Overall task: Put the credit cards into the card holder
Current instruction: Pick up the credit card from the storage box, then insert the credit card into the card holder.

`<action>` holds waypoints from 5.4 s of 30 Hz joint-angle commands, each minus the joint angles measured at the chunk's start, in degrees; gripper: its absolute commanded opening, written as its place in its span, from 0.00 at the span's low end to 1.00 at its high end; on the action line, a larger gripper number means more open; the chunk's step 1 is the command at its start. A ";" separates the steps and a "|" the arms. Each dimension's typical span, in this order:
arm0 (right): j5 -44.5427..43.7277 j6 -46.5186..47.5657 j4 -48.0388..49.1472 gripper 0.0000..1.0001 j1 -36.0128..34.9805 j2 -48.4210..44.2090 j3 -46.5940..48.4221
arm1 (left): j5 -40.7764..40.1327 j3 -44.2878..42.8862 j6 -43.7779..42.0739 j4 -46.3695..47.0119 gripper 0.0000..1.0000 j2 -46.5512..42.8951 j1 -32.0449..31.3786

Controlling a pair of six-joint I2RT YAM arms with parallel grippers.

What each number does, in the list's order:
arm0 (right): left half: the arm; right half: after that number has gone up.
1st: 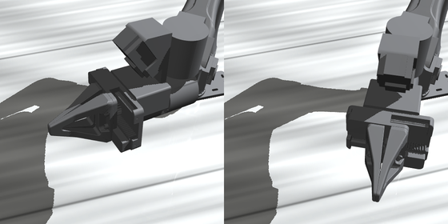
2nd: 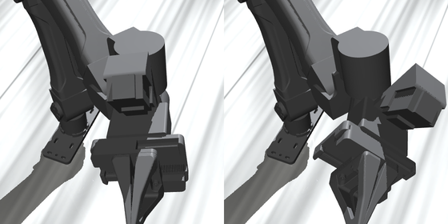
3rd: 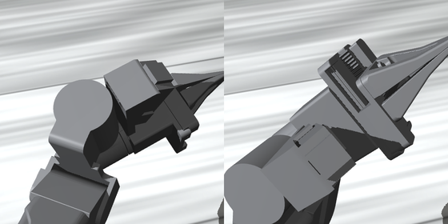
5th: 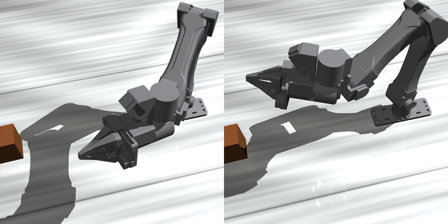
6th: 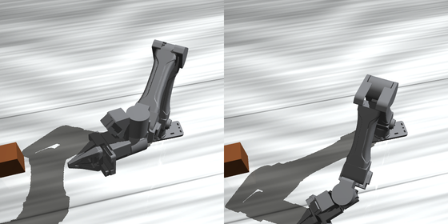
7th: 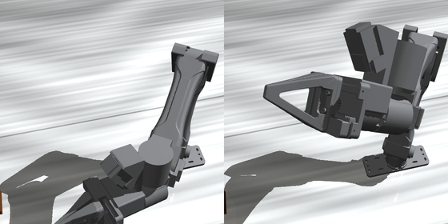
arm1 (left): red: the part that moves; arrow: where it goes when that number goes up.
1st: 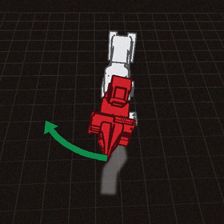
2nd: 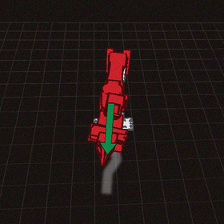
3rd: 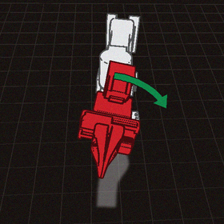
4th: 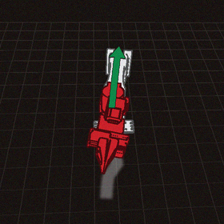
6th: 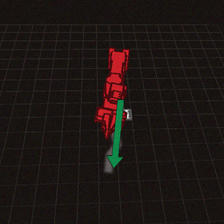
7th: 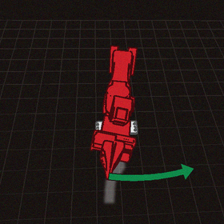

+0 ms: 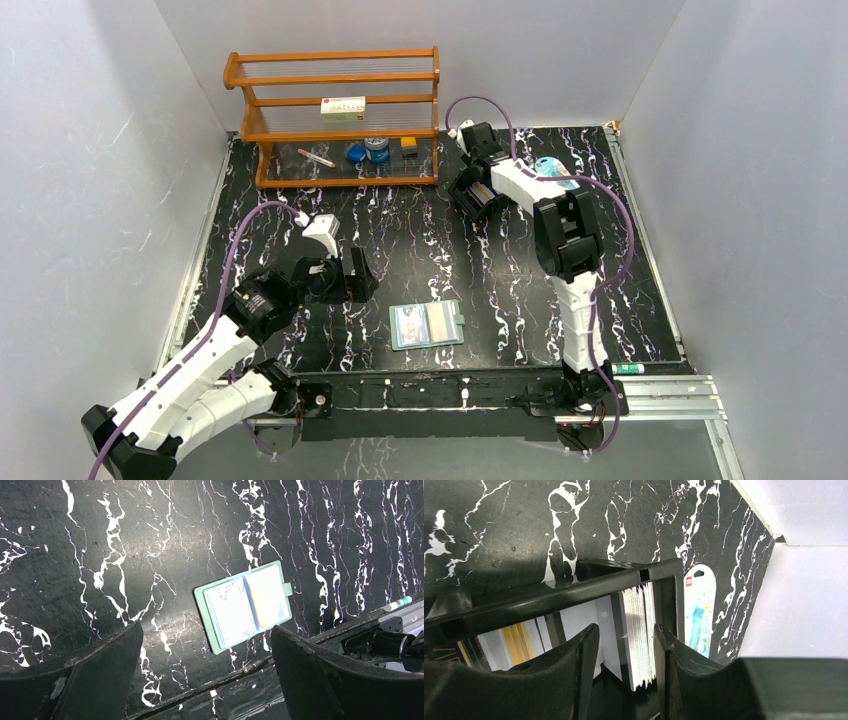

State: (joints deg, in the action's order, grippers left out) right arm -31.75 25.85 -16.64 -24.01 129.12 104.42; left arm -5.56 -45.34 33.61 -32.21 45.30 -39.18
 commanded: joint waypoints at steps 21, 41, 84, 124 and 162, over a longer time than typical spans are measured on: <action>-6.07 5.09 4.93 0.26 0.28 -0.11 -0.01 | -0.07 0.32 -0.44 0.08 0.99 0.38 -0.11; -4.96 4.11 1.59 0.22 0.28 -0.99 3.25 | -0.02 0.52 -0.31 0.23 0.99 0.03 -0.12; 4.29 -7.64 -17.86 0.00 -0.48 -6.49 9.81 | 0.33 0.86 0.09 0.36 0.99 1.25 -0.11; 75.34 -98.38 64.75 0.00 -5.82 -65.03 -65.75 | 26.70 -1.61 23.64 40.13 0.50 8.53 -0.04; 46.16 -70.59 13.47 0.45 -12.65 -60.16 -72.84 | 29.67 19.46 28.32 44.52 0.00 21.19 -0.16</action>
State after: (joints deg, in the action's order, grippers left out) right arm 18.72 -47.79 -3.20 -35.40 67.48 31.68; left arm 20.49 -28.75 59.35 4.43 65.23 -39.20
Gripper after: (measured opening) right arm 0.455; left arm 0.010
